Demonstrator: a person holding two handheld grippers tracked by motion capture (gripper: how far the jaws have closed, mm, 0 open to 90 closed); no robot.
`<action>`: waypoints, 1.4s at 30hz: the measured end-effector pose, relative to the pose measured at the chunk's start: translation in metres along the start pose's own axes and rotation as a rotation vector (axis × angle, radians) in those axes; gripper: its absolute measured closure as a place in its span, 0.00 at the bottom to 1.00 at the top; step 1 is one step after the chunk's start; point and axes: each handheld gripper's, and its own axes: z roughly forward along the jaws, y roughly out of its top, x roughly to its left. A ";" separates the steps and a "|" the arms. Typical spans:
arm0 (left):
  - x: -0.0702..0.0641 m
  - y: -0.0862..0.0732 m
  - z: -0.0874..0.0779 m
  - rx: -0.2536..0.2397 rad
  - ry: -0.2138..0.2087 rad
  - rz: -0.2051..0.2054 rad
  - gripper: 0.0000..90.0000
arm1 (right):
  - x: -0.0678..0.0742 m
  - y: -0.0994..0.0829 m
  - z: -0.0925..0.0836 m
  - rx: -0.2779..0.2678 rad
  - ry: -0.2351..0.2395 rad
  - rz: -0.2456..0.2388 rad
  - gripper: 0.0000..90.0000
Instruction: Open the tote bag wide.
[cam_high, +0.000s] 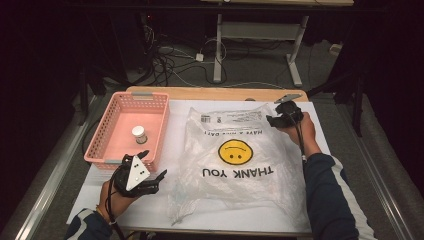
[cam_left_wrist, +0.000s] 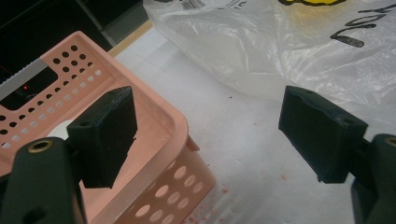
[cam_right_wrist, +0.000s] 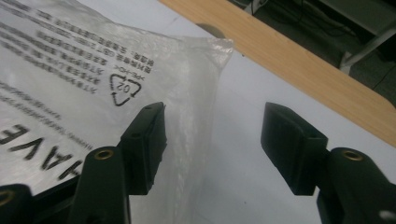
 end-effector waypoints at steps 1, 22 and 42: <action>0.000 0.000 0.000 0.001 -0.004 0.000 0.21 | 0.000 0.001 0.006 0.018 0.001 0.005 0.50; 0.000 -0.002 0.006 0.017 -0.026 0.004 0.21 | -0.047 -0.019 0.022 0.173 -0.079 0.174 1.00; -0.001 -0.001 0.002 0.030 0.000 0.013 0.21 | -0.083 -0.098 -0.048 0.207 -0.050 0.306 1.00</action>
